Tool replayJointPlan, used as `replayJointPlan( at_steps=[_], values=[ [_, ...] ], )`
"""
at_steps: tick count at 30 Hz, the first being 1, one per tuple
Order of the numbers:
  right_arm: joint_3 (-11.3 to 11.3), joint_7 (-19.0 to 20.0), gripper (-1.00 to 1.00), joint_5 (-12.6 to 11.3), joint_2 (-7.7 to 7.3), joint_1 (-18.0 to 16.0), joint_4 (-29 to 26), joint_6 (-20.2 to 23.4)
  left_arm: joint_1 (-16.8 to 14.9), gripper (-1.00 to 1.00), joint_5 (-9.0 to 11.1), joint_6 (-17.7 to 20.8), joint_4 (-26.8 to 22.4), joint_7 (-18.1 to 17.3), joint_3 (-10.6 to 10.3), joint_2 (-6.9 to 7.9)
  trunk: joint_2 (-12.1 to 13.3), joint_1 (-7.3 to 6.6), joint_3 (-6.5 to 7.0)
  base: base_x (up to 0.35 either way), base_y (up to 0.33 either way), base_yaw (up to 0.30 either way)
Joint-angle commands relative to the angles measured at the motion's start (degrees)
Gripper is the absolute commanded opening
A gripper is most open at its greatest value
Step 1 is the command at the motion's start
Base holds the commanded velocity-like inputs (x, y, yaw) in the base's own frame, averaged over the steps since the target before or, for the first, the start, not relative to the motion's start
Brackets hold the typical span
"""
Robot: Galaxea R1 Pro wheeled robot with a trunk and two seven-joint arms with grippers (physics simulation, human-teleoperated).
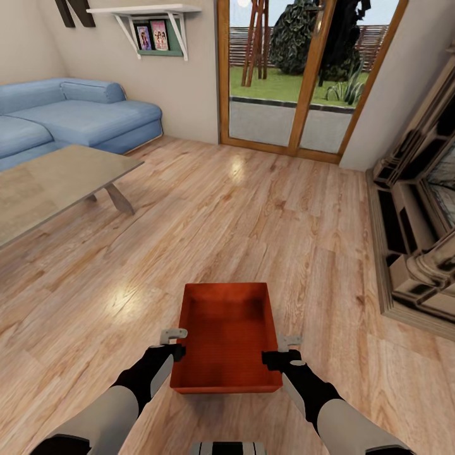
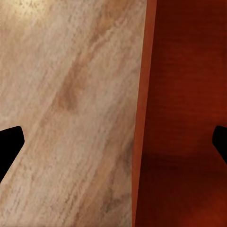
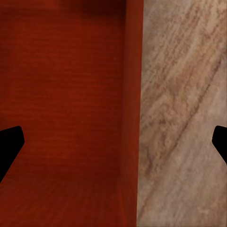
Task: Move the two storage containers from the living room to the garage. In the garage, place one container on the floor and stack the other container on top of it (either order is fine).
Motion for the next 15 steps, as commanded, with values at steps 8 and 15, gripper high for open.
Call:
replayJointPlan(
  at_steps=[8,15],
  values=[
    [0.4,-0.4,1.0,0.0,-0.41,0.0,-0.1,0.4,0.0,1.0,0.6,0.3,-0.1,0.5,-0.5,0.05,0.0,-0.01,-0.04,0.0,0.0,0.0],
    [0.3,-0.4,1.0,-0.1,-0.94,0.0,-0.1,0.4,0.0,1.0,0.6,0.3,-0.1,0.5,-0.5,-0.01,0.0,-0.01,-0.04,0.0,0.0,0.0]
  ],
)
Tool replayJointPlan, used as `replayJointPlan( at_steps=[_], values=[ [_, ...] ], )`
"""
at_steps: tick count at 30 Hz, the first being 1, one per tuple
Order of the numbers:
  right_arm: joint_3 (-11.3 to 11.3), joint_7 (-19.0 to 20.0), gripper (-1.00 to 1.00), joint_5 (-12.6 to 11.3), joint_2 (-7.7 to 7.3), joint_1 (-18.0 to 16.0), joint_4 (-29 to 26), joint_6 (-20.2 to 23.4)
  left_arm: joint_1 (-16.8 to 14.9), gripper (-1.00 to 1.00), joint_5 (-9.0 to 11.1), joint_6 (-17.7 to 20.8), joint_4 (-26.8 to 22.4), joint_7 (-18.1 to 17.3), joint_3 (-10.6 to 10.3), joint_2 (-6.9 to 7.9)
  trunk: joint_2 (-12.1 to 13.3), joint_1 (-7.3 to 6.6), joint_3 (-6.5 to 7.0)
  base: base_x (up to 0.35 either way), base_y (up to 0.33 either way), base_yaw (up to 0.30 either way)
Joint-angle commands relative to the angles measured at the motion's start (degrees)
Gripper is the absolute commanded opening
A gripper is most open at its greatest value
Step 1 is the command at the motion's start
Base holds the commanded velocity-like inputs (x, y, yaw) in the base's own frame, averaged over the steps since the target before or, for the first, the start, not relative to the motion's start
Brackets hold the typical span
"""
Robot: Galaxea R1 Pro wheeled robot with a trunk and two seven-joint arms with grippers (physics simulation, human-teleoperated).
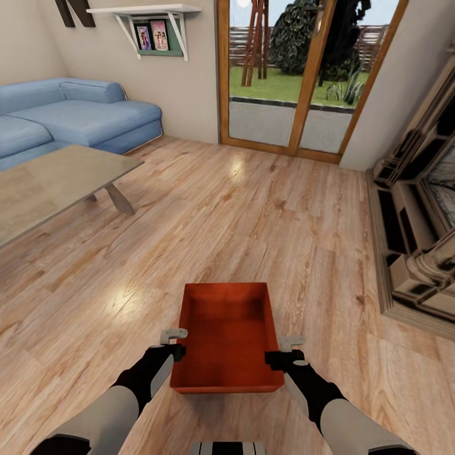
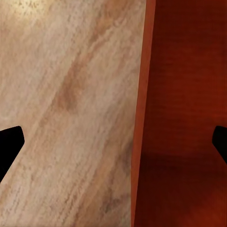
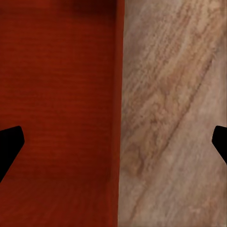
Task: Move the two storage containers from the living room to the garage. In the garage, place one container on the floor and stack the other container on top of it (either order is fine).
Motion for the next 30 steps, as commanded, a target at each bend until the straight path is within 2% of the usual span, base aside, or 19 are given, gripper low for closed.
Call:
replayJointPlan(
  at_steps=[1,7,23,30],
  values=[
    [0.4,-0.4,1.0,0.1,-0.02,0.0,-0.1,0.4,0.0,1.0,0.6,0.3,-0.1,0.5,-0.5,0.04,-0.4,0.21,-0.22,0.0,0.0,0.0],
    [0.4,-0.4,1.0,0.1,0.01,0.0,-0.1,0.4,0.0,1.0,0.7,0.3,-0.1,0.5,-0.5,-0.01,-2.8,1.53,-1.3,0.0,0.0,0.0],
    [0.5,-0.4,1.0,0.1,0.16,0.0,-0.1,0.4,0.0,1.0,0.8,0.3,-0.2,0.4,-0.5,-0.07,-2.8,1.53,-1.3,0.0,0.0,0.0],
    [0.5,-0.4,1.0,0.1,0.16,0.0,-0.1,0.4,0.0,1.0,0.8,0.3,-0.2,0.4,-0.5,-0.07,-5.6,3.07,-2.55,0.0,0.0,0.0]
  ],
)
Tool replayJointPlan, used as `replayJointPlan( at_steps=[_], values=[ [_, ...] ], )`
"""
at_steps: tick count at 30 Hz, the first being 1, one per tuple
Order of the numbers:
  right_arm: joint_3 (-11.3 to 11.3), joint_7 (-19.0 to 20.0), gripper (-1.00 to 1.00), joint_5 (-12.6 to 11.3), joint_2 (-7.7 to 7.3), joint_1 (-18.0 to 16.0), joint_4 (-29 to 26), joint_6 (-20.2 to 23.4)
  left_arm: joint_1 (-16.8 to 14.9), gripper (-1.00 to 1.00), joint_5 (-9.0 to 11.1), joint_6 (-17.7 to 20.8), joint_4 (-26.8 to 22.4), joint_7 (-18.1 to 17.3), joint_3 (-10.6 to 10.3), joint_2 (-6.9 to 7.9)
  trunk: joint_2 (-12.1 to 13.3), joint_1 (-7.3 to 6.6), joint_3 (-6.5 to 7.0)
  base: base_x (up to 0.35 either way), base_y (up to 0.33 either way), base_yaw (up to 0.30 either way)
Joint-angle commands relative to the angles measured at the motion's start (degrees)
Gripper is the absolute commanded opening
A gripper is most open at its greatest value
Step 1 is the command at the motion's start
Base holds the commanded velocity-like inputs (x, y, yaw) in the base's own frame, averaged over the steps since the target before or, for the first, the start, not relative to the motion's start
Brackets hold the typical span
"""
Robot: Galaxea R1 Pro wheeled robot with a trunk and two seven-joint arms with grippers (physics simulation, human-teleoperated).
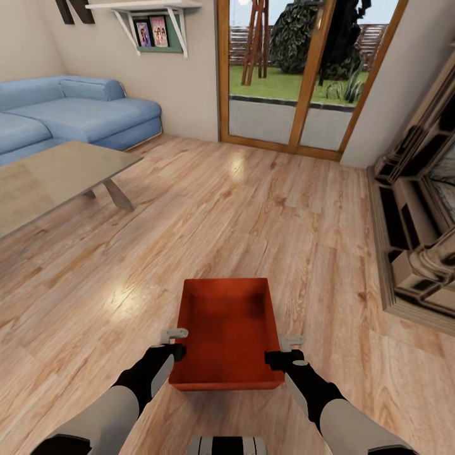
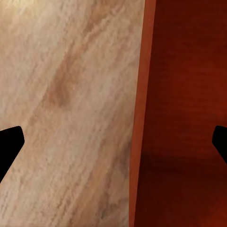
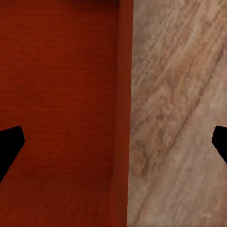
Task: Move the two storage containers from the living room to the garage. In the garage, place one container on the floor and stack the other container on top of it (either order is fine).
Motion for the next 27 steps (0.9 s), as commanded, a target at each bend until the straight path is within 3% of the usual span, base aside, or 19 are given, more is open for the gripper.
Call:
replayJointPlan(
  at_steps=[1,7,23,27],
  values=[
    [0.5,-0.4,1.0,0.1,-0.05,0.0,-0.1,0.4,0.0,1.0,0.6,0.3,-0.1,0.5,-0.5,0.05,-0.4,0.21,-0.22,0.0,0.0,0.0],
    [0.5,-0.4,1.0,0.1,-0.09,0.0,-0.1,0.4,0.0,1.0,0.6,0.3,-0.1,0.5,-0.4,0.05,-2.8,1.53,-1.3,0.0,0.0,0.0],
    [0.5,-0.3,1.0,0.1,-0.09,0.0,-0.1,0.4,0.0,1.0,0.6,0.3,-0.1,0.5,-0.4,0.05,-2.8,1.53,-1.3,0.0,0.0,0.0],
    [0.5,-0.3,1.0,0.1,-0.11,0.0,-0.1,0.4,0.0,1.0,0.6,0.3,-0.1,0.5,-0.4,0.05,-4.4,2.41,-2.02,0.0,0.0,0.0]
  ],
)
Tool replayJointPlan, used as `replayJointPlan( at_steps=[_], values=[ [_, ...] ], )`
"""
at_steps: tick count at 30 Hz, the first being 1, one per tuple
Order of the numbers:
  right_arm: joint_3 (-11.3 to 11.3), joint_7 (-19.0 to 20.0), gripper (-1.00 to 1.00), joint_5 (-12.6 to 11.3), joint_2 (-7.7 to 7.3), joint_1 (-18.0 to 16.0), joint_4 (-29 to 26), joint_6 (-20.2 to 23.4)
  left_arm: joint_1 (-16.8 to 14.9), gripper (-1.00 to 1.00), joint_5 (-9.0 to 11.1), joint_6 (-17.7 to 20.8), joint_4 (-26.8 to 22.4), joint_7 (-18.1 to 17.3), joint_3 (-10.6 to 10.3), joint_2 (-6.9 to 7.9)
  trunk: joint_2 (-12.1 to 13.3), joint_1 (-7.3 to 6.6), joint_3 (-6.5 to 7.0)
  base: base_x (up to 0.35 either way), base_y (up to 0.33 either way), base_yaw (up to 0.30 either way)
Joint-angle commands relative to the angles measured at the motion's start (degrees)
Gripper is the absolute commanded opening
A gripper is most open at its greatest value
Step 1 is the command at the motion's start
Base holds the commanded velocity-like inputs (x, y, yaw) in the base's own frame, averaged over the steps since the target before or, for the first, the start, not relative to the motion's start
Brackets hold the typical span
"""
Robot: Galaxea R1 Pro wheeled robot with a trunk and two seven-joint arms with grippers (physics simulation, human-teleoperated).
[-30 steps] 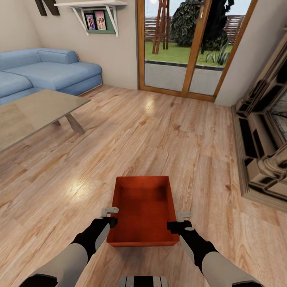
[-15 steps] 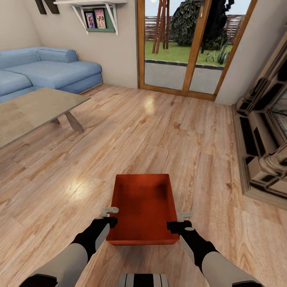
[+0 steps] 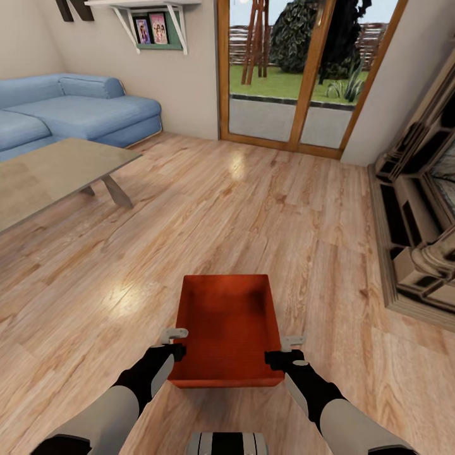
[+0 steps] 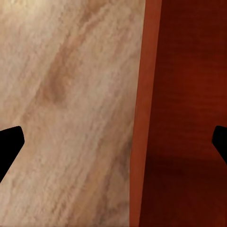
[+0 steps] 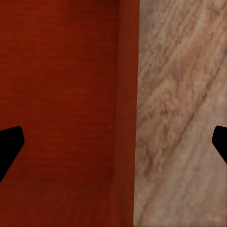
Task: Move the two storage containers from the living room to the garage. In the garage, place one container on the floor and stack the other container on top of it (either order is fine).
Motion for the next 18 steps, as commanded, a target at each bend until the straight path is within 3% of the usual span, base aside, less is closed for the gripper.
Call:
replayJointPlan(
  at_steps=[1,18],
  values=[
    [0.4,-0.4,1.0,0.1,-0.02,0.0,-0.1,0.4,0.0,1.0,0.6,0.3,-0.1,0.5,-0.5,0.05,-0.4,0.21,-0.22,0.0,0.0,0.0],
    [0.5,-0.4,1.0,0.1,-0.07,0.0,-0.1,0.4,0.0,1.0,0.6,0.3,-0.1,0.5,-0.5,0.05,-0.8,0.43,-0.4,0.0,0.0,0.0]
  ],
)
